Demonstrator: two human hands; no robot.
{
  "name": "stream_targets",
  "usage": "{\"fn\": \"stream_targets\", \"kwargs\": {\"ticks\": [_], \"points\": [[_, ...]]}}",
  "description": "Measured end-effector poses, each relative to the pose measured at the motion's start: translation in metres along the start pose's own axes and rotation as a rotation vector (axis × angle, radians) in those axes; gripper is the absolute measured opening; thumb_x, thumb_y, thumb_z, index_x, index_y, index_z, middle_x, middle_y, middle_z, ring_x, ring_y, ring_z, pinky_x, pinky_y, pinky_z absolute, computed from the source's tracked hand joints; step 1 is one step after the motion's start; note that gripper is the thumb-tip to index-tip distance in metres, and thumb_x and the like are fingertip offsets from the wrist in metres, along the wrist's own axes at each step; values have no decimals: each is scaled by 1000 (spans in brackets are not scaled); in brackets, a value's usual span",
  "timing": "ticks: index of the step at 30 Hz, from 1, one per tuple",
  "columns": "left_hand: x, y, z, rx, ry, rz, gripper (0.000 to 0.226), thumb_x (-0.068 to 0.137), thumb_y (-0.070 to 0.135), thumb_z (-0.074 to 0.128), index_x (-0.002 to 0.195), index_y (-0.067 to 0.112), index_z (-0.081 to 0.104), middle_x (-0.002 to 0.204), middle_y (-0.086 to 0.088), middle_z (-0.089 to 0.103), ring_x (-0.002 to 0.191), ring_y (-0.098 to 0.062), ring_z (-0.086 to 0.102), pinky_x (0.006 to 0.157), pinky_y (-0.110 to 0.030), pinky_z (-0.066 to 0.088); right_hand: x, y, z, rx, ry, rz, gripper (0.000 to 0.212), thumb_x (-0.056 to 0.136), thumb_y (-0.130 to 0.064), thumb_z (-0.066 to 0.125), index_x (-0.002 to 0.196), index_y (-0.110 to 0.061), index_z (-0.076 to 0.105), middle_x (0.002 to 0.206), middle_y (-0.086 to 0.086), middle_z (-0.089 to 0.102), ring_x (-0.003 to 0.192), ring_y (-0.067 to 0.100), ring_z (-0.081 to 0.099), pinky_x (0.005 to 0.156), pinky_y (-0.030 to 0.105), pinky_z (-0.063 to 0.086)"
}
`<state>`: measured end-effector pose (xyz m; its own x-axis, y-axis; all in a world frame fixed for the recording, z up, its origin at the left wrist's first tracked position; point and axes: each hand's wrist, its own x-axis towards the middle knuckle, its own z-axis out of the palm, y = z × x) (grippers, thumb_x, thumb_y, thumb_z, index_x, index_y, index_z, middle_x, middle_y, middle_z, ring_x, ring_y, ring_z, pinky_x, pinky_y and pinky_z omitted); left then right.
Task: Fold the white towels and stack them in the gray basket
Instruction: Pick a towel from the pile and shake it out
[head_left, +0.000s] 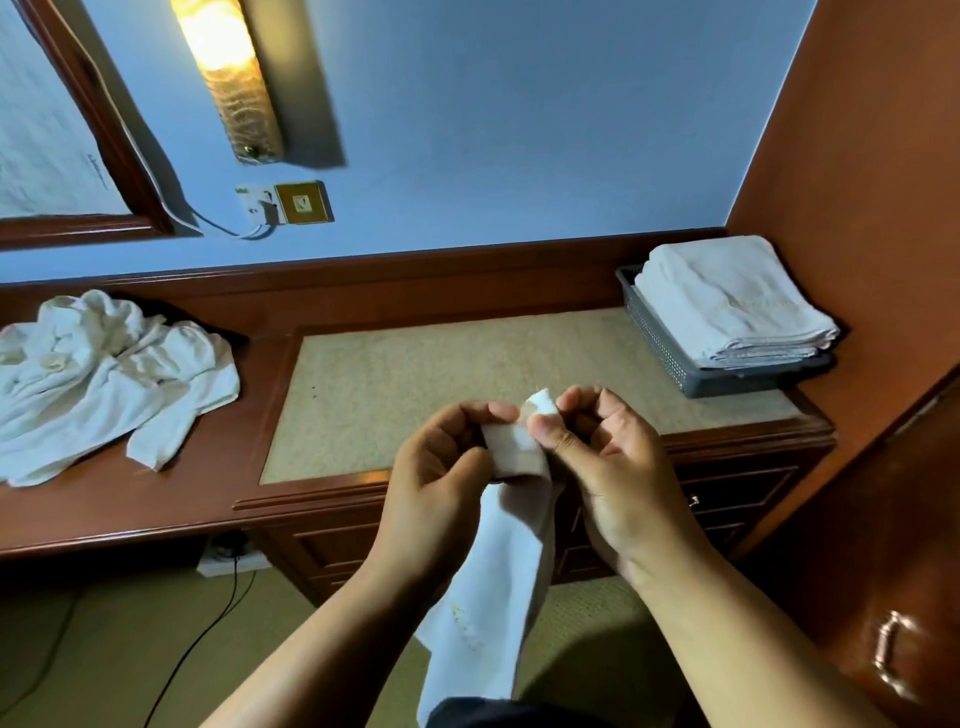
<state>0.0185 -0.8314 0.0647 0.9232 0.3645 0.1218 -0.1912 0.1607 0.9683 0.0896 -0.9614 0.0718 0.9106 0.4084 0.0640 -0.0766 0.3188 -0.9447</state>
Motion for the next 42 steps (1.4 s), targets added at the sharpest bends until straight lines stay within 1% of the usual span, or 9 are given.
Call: {"fn": "stream_targets", "kwargs": {"ticks": [4,10,13,16,22,25,30,38,42], "points": [[-9,7,-1,238,-44,166,38,89,-19,57,111,10,67,109,0,75,105,-14,71,90,-27,57,-3,-8,-2,-9,25,-51,15,87,0,68,91,-14,64,89,5,71,84,14,68,71,20,54],[-4,21,-8,578,32,353,7,93,13,71,91,20,73,76,6,71,71,-9,69,63,-27,55,-6,-17,2,-147,-26,-191,15,74,-20,76,80,-26,64,87,1,72,84,14,67,76,29,57],[3,23,-14,732,72,471,9,89,34,69,86,26,67,88,10,57,81,-11,59,66,-21,48,-7,-20,3,-131,-84,-220,18,75,-15,75,78,-27,62,92,5,73,91,18,70,78,33,57],[7,27,-15,551,-113,332,11,95,21,69,89,14,63,122,9,65,113,-9,65,91,-27,55,-7,-20,3,-106,-95,-223,18,77,-9,73,80,-16,57,88,3,74,87,14,71,73,26,56],[11,33,-13,475,-183,212,11,94,13,65,92,2,63,84,-9,72,79,-27,70,68,-44,57,-5,-6,-5,-249,-49,-280,17,85,-18,76,82,-31,65,94,6,72,93,20,70,84,39,58],[15,32,-11,485,-162,242,13,95,17,68,88,7,64,81,-8,71,74,-22,69,63,-39,56,-9,3,-15,-348,-156,-316,8,94,-18,65,97,-25,64,92,4,68,85,18,66,76,30,56],[24,36,-13,510,-157,282,15,92,25,68,88,10,66,81,-9,72,77,-31,70,67,-57,57,-21,21,-29,-400,-238,-306,14,98,-6,58,98,-19,62,83,0,65,72,8,59,65,20,46],[32,38,-6,630,-191,275,13,91,21,74,84,12,69,77,-6,72,73,-31,70,61,-56,57,-20,28,-23,-531,-68,-333,18,82,-42,76,90,-33,62,83,-7,65,73,11,61,62,23,47],[35,38,-4,660,-169,306,13,89,22,76,79,16,69,73,-1,71,68,-20,68,58,-41,56,-16,35,-19,-532,42,-351,16,84,-43,72,90,-31,64,85,-7,66,78,13,63,68,31,51]]}}
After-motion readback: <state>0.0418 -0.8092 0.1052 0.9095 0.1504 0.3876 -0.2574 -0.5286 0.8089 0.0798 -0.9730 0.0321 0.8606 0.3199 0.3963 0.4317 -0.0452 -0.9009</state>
